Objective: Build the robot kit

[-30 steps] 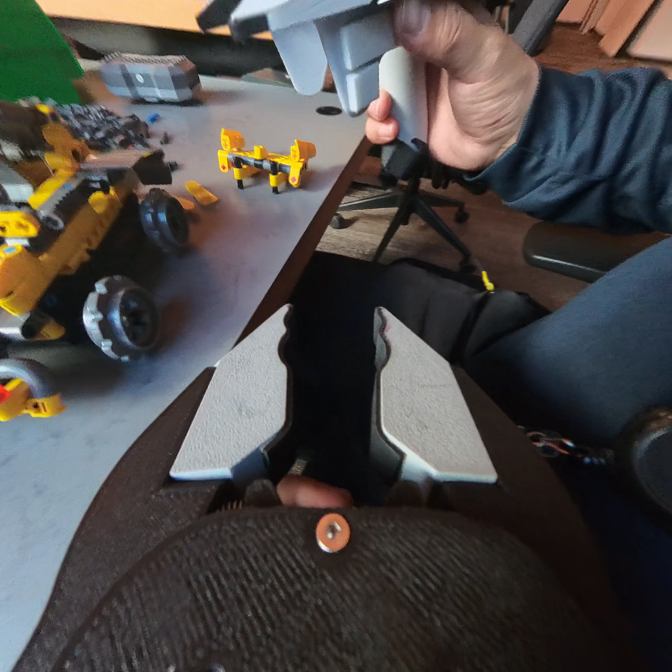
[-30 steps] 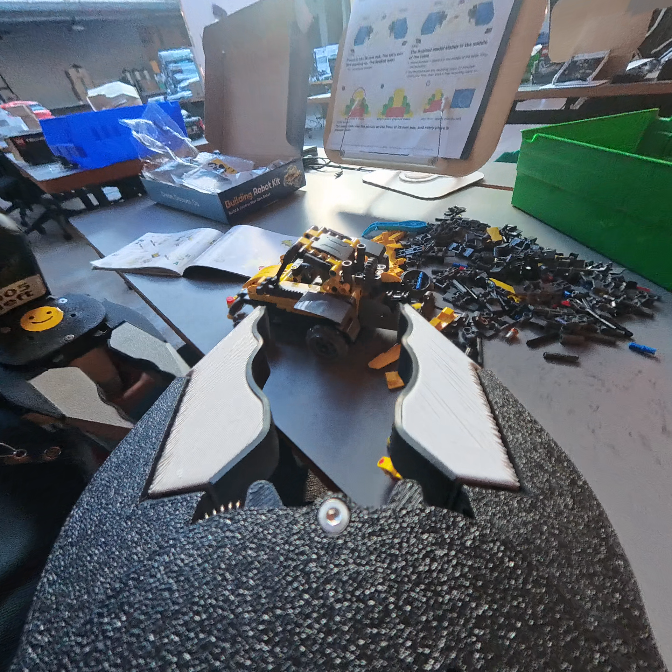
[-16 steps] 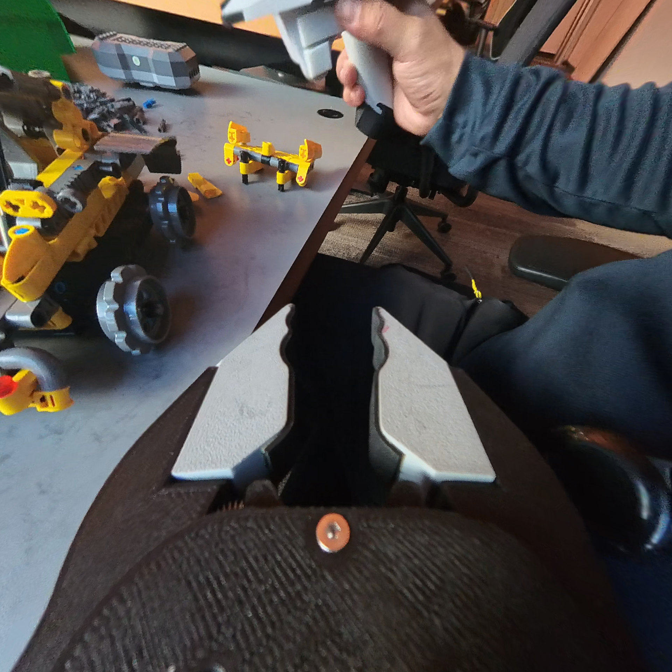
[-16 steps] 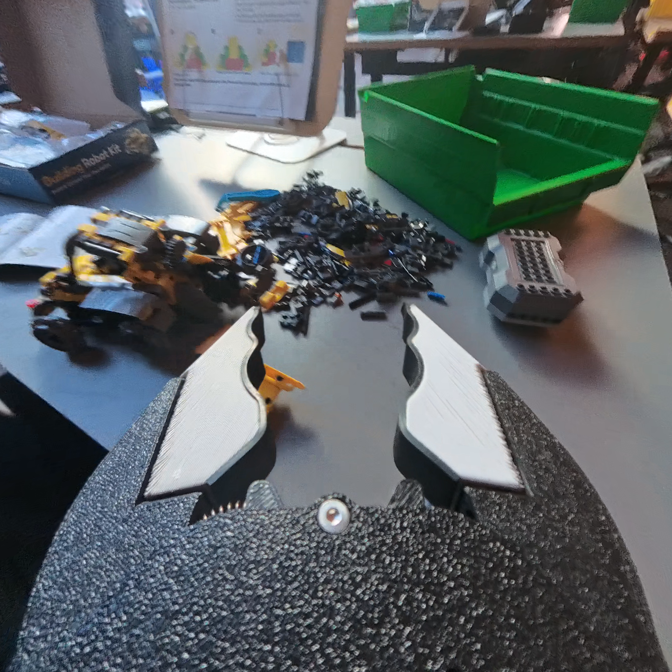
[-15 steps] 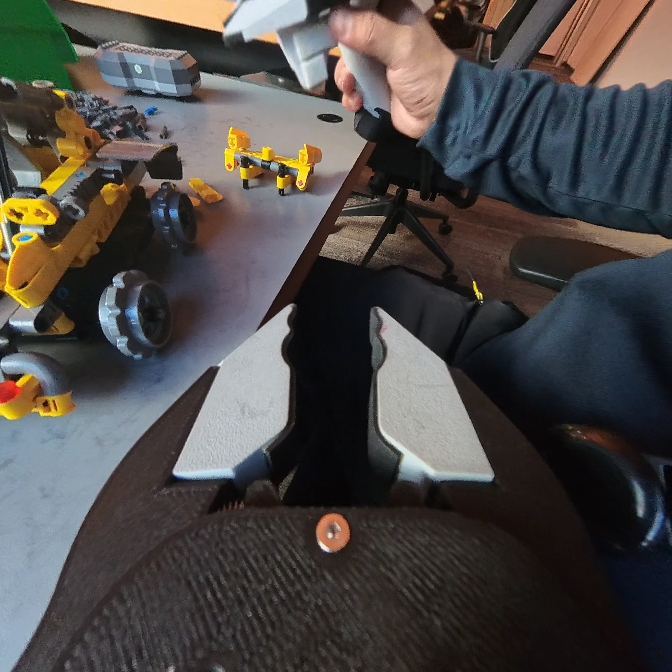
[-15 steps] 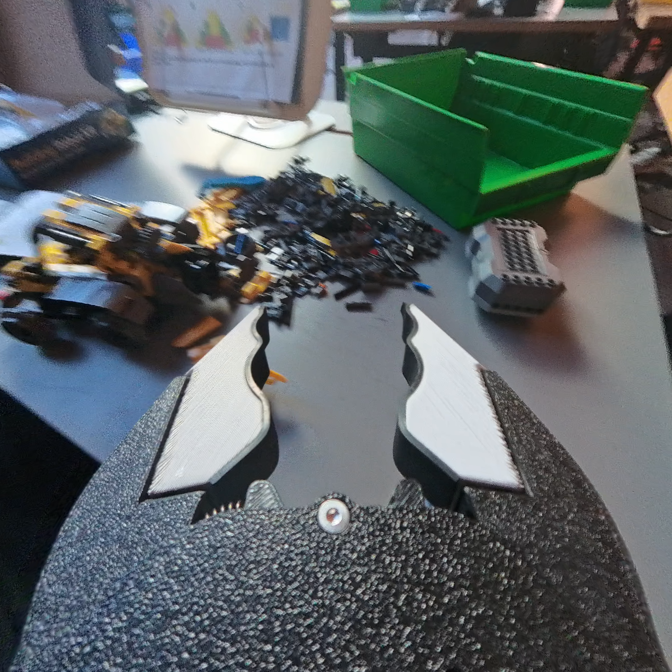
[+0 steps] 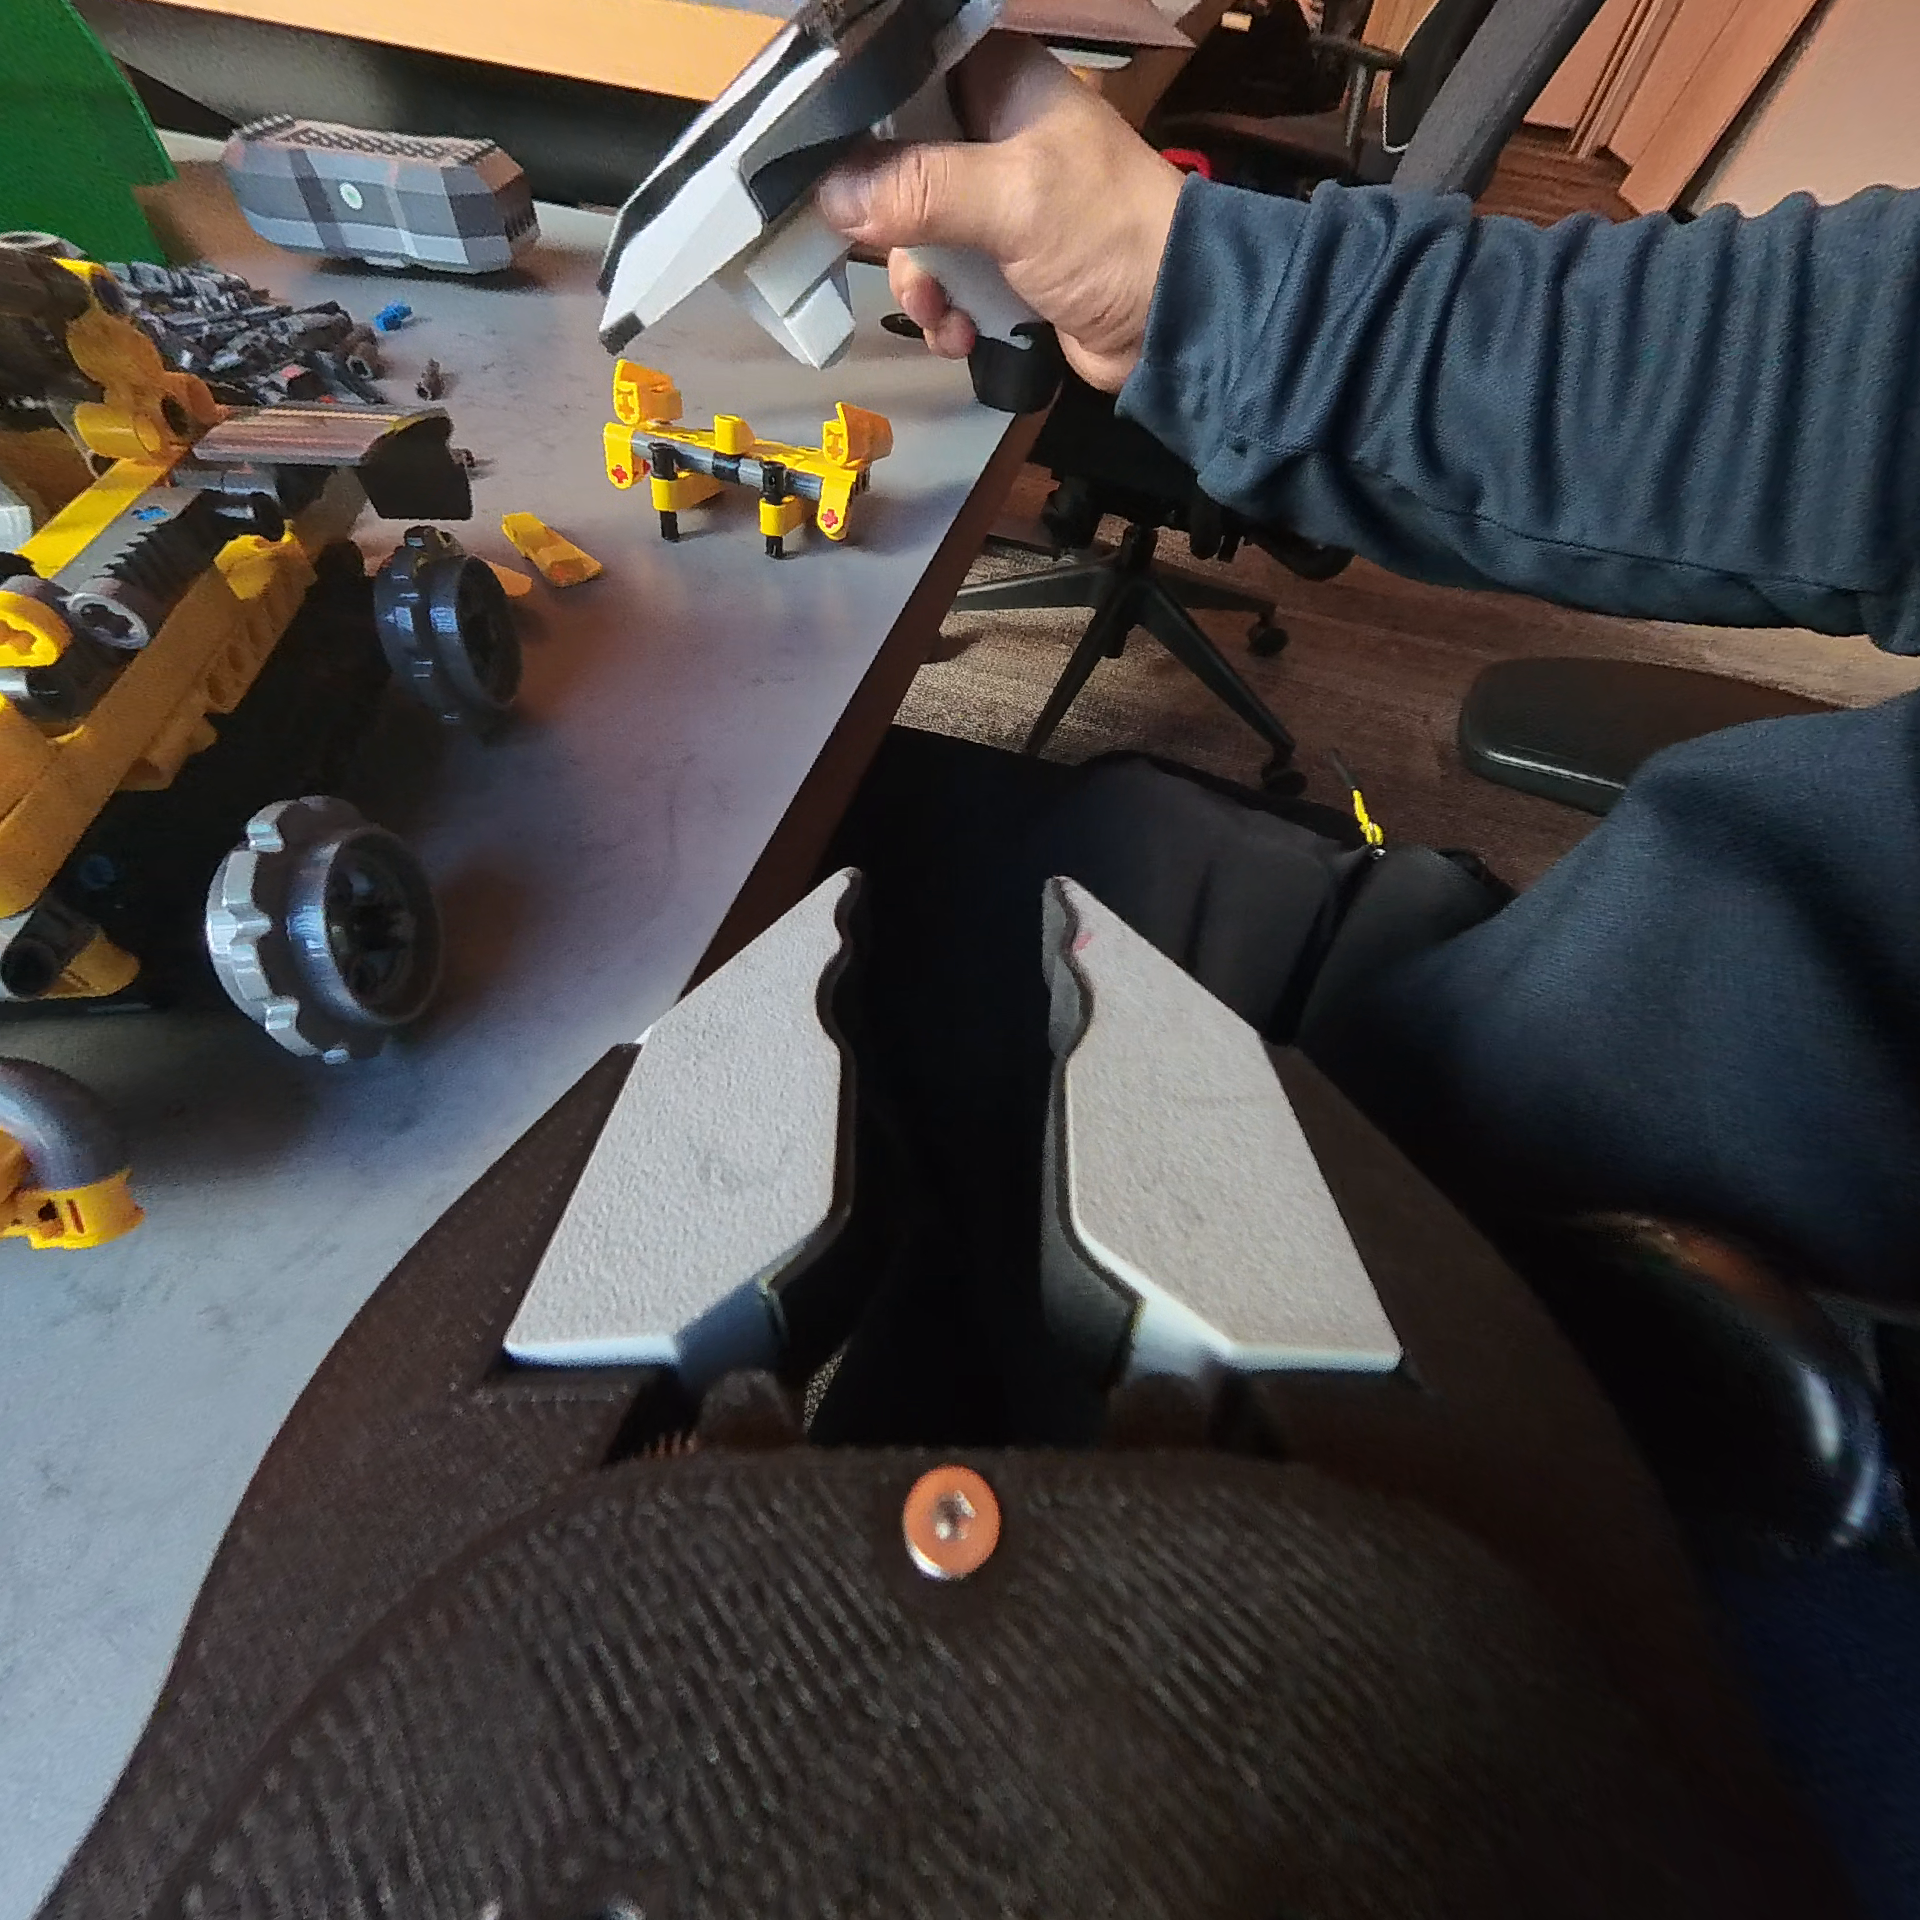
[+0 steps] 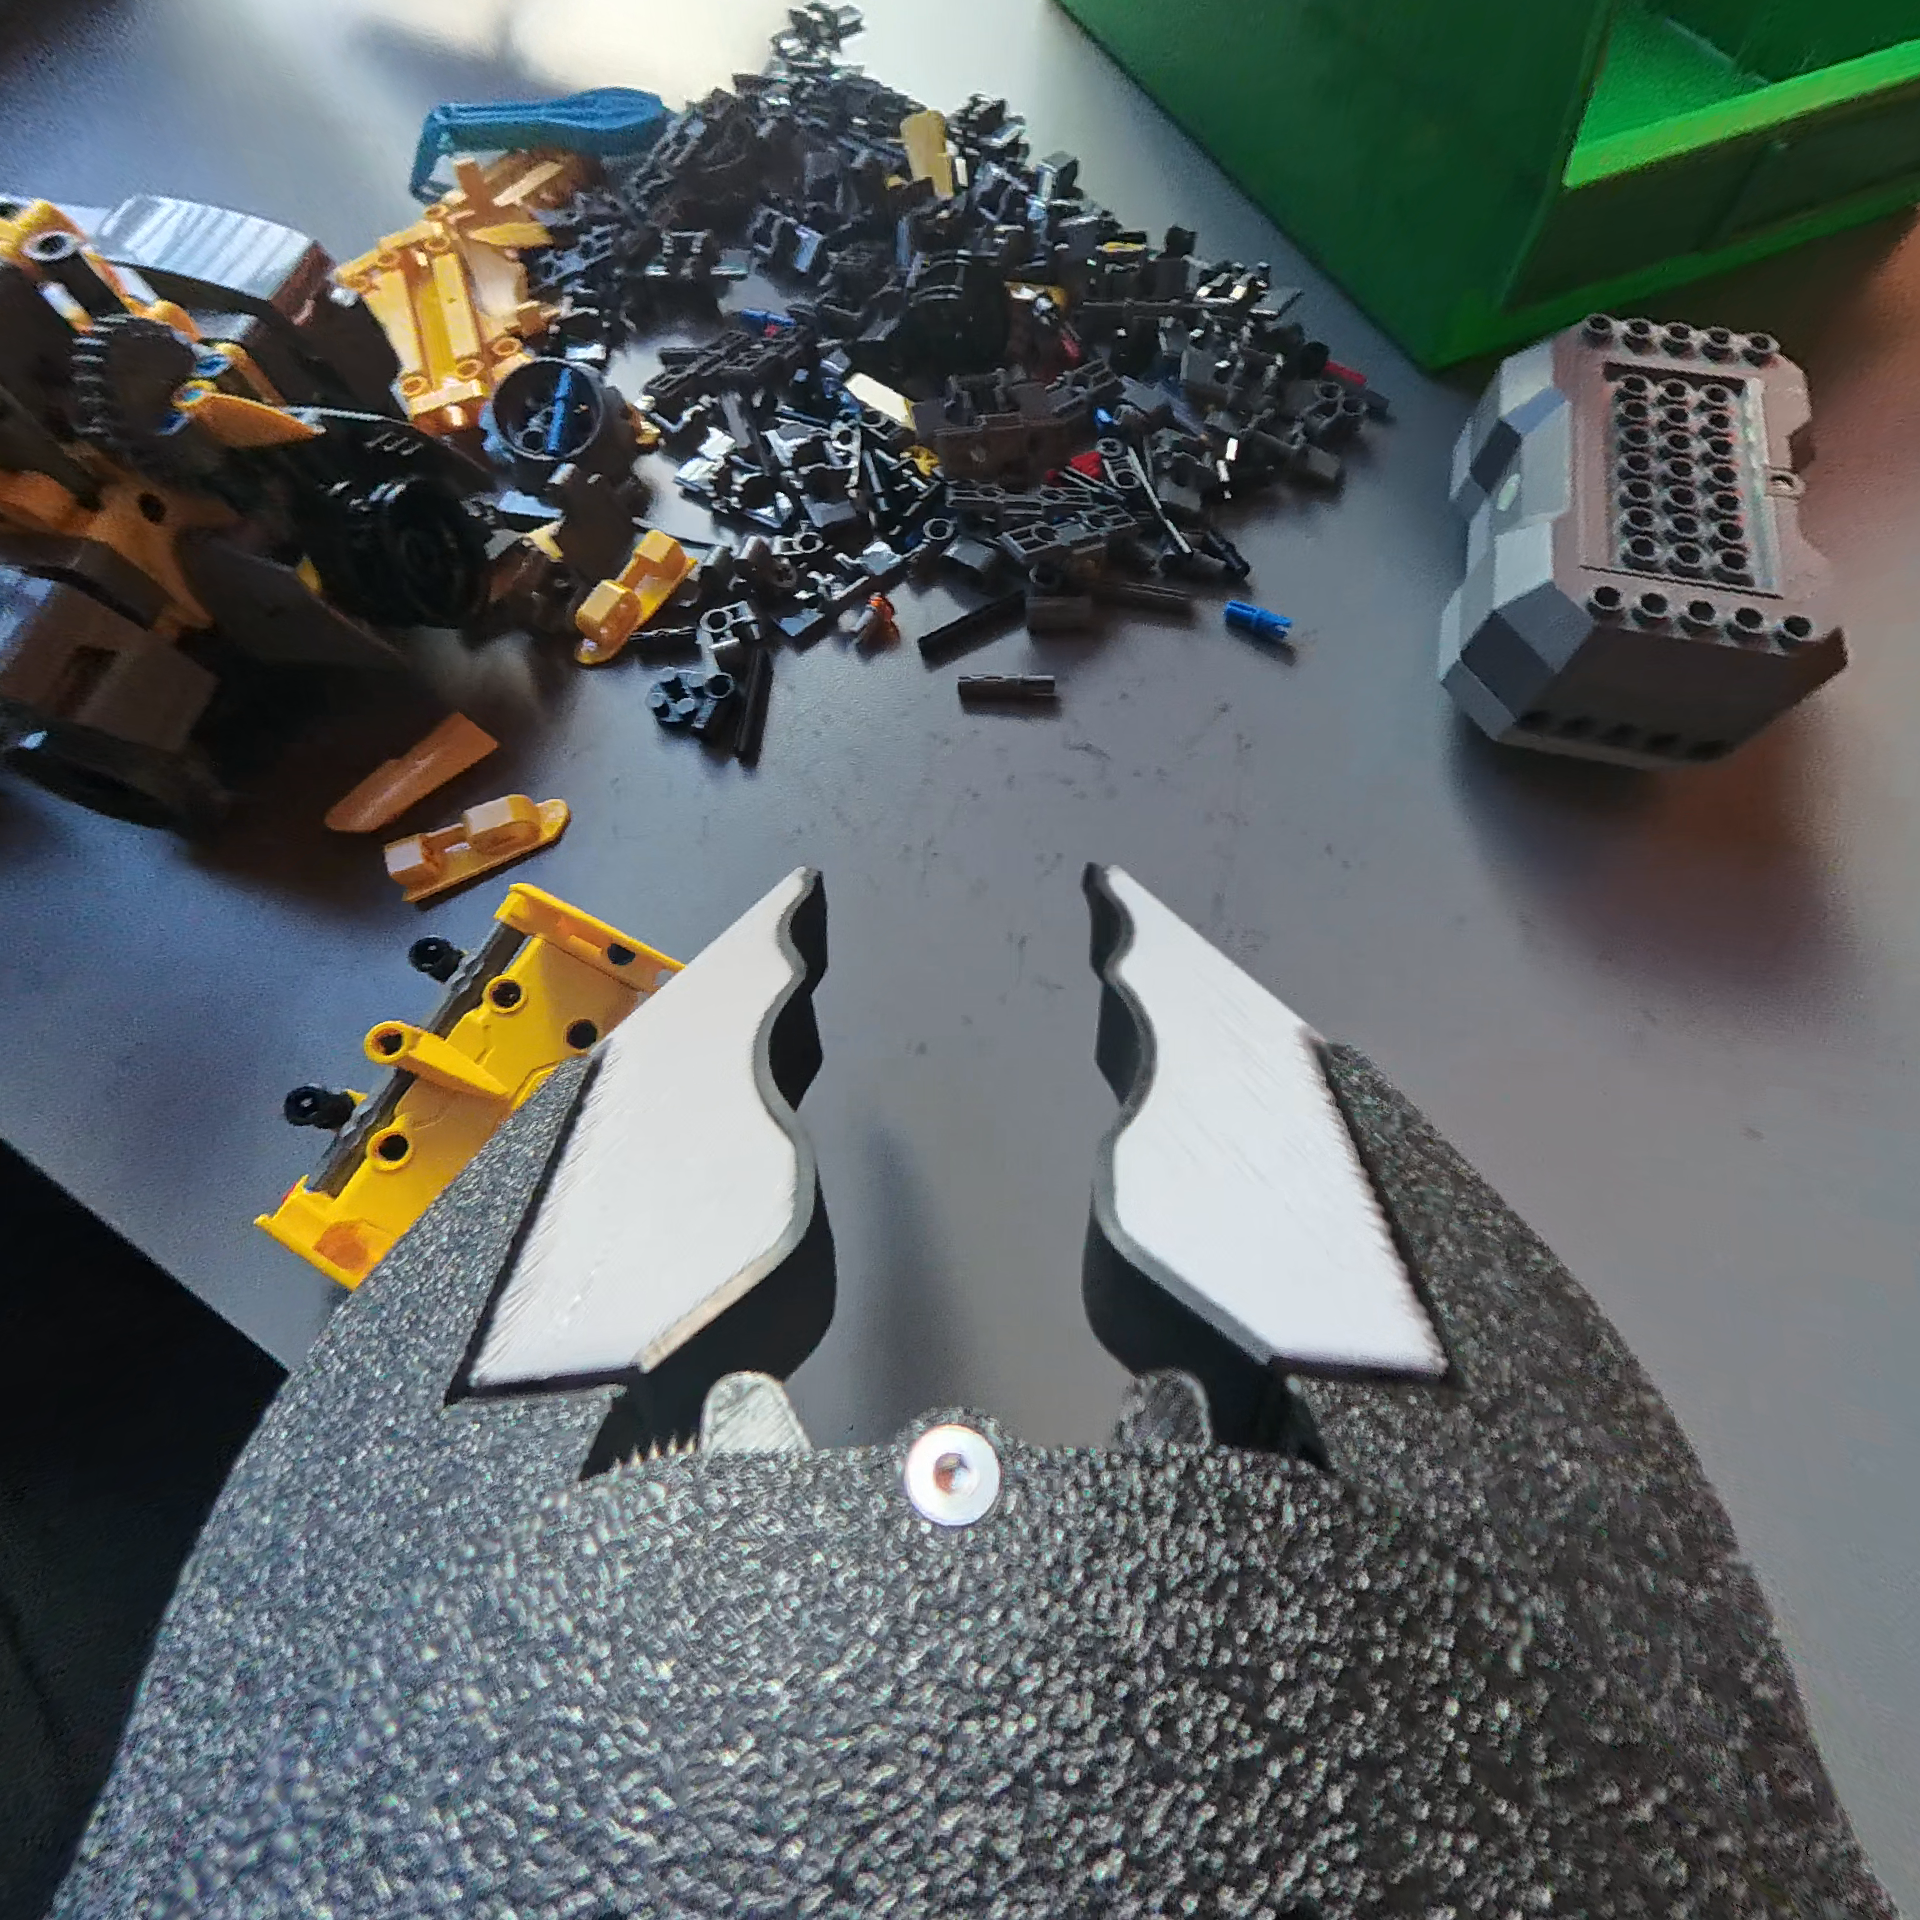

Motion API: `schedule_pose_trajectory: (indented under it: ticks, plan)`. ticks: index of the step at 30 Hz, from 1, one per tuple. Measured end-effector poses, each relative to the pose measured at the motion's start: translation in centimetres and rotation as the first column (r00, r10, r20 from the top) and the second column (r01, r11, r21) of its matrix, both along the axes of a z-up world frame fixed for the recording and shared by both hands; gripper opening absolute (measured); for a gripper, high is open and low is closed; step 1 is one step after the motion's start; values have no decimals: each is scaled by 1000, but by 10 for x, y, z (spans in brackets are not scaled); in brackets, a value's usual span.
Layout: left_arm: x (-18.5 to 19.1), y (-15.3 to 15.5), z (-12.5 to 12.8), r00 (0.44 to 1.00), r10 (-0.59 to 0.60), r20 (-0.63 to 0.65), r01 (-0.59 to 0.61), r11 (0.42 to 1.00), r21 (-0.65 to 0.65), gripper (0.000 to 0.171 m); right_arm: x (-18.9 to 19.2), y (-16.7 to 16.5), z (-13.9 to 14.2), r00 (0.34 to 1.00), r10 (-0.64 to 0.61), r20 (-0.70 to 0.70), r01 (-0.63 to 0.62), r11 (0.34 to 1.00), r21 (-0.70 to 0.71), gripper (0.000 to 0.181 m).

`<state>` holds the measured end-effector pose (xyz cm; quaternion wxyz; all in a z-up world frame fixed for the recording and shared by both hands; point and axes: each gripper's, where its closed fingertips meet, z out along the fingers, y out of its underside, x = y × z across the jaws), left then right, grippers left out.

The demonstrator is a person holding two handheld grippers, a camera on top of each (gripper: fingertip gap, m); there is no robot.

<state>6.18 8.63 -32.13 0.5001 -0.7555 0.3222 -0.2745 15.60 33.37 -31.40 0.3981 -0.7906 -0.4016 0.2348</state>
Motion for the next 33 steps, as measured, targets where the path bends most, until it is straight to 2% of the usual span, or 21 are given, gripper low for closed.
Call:
schedule_pose_trajectory:
  ticks: [3, 19, 33]
  plan:
    - [-2, 1, -2, 1000, 1, -8, -1, 1000, -7, 30, -4, -7, 3, 998, 51, -21, -51, 999, 1, 41]
    - [2, -1, -9, 999, -4, -47, 3, 1000, -16, 26, -3, -7, 9, 994, 53, -96, -57, 998, -34, 42]
    - [5, -1, -12, 999, -16, -50, 15, 999, -31, 24, -5, -9, 6, 995, 72, -75, -75, 996, -38, 42]
